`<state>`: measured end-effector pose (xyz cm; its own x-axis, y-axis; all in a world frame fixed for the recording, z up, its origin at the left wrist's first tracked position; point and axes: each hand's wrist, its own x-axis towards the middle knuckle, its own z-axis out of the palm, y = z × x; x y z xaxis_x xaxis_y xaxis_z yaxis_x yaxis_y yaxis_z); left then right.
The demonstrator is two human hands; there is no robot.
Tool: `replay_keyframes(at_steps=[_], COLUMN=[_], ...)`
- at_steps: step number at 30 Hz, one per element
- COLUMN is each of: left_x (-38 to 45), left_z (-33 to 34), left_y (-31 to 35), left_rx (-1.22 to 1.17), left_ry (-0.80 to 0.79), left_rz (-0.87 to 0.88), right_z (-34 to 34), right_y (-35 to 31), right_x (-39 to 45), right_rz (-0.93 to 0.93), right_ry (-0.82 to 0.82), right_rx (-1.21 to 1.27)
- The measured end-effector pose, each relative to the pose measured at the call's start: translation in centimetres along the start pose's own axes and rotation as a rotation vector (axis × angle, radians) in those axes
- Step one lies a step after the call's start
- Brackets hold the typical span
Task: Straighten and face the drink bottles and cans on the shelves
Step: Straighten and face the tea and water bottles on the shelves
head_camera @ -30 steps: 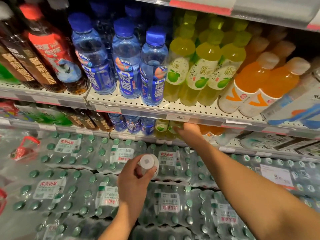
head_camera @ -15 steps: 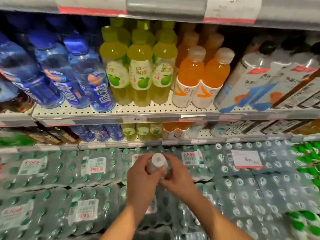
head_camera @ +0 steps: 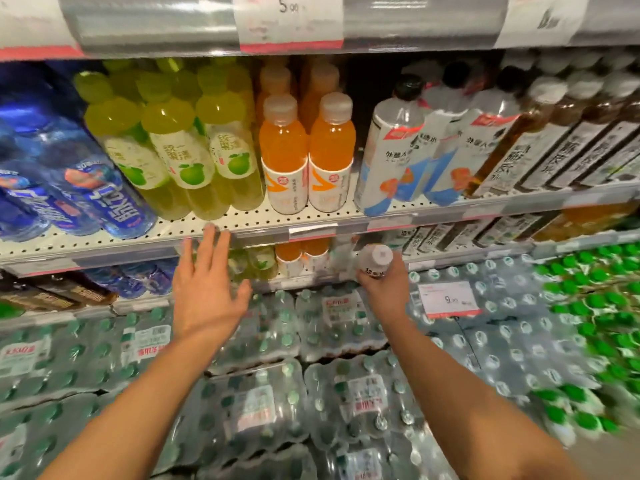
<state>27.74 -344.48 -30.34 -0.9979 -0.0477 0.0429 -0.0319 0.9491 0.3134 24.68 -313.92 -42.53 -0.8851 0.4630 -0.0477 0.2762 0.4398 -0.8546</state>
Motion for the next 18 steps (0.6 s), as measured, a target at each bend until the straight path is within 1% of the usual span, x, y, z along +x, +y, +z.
replay_keyframes(at_steps=[2, 4, 8, 12, 14, 18], left_x=[0.8, 1.0, 1.0, 1.2, 1.2, 1.2], left_z=[0.2, 0.7, 1.4, 1.1, 0.9, 0.7], left_y=[-0.6, -0.7, -0.9, -1.0, -0.9, -1.0], left_rx=[0.071, 0.110, 0.162, 0.197, 0.216, 0.199], left_ry=[-0.019, -0.020, 0.003, -0.012, -0.023, -0.034], left_rz=[-0.003, -0.006, 0.013, 0.042, 0.044, 0.027], right_z=[0.0, 0.3, 1.8, 2.4, 2.0, 2.0], right_y=[0.4, 0.4, 1.2, 0.6, -0.6, -2.0], right_x=[2.1, 4.1, 7.4, 8.2, 8.2, 8.8], right_rz=[0.005, 0.010, 0.068, 0.110, 0.158, 0.179], right_ry=[0.029, 0.012, -0.023, -0.037, -0.090, -0.147], right_rx=[0.006, -0.012, -0.129, -0.225, -0.332, -0.587])
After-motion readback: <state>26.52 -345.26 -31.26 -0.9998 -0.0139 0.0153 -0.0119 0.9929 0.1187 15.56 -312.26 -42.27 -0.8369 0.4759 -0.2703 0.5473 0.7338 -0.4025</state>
